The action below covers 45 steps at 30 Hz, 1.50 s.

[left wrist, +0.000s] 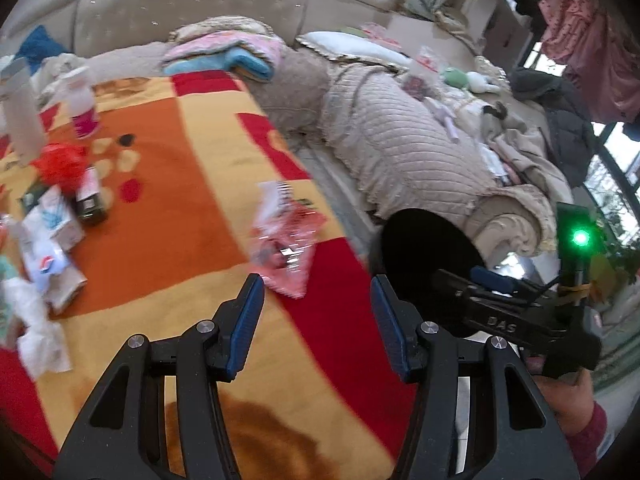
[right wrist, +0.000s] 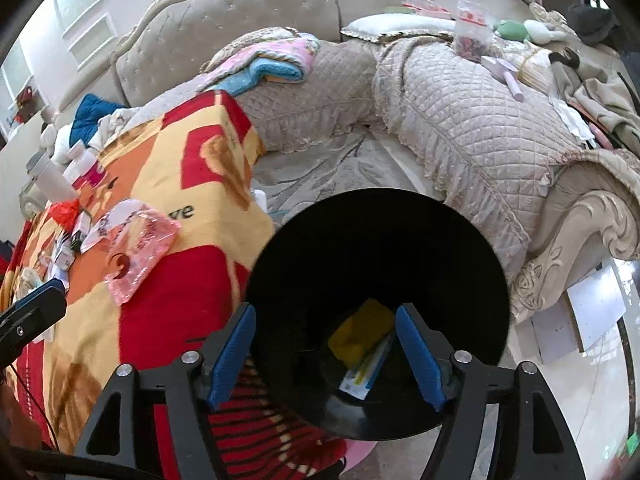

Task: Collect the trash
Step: 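Open both tools over the black bin to drop sponge and box, then grasp the crumpled brown paper with the left tool while the right tool grasps the pink wrapper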

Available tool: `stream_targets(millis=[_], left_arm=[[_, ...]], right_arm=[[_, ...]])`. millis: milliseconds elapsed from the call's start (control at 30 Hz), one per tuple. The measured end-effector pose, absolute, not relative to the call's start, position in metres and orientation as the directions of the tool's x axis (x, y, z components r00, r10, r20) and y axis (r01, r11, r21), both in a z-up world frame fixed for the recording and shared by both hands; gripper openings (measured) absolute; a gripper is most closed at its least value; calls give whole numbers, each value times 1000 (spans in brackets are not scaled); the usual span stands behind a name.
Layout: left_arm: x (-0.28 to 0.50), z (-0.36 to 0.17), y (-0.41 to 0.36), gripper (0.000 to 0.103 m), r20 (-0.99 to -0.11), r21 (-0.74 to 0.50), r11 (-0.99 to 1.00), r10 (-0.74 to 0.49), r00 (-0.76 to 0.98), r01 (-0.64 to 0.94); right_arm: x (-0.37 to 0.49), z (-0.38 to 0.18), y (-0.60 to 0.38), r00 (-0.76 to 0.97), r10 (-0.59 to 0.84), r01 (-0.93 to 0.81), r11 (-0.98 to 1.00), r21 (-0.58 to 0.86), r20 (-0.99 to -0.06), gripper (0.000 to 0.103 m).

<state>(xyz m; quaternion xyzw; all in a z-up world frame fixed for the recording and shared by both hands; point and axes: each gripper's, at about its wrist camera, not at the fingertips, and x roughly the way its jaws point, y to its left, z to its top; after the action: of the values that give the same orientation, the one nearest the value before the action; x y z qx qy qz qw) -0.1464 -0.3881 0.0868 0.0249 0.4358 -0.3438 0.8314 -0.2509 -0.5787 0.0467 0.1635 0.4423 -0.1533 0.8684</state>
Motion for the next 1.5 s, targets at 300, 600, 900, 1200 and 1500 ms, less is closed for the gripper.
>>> stream_targets(millis=[300,600,900,1200,1500], left_arm=[[-146,84,-337,54,-755,-164,827,-456,471,537],[-135,84,-264,54,-763,-144,881,-389,516,451],[-109,82,-182,54,-774,-144,937,-307,553,319],[-70,77,-137,61,-773,-171,965,-257,580,199],[-44,57,-145,56,-790,-169,966,-253,559,197]], right_arm=[[-231,46,-528,562,-56,323,933,157,-825,73],[-204,47,-477,563,11,226,960,166,-826,77],[-163,50,-456,585,30,195,965,177,-810,86],[-121,36,-479,562,15,283,936,209,-827,92],[-106,27,-477,579,-41,269,952,144,-814,75]])
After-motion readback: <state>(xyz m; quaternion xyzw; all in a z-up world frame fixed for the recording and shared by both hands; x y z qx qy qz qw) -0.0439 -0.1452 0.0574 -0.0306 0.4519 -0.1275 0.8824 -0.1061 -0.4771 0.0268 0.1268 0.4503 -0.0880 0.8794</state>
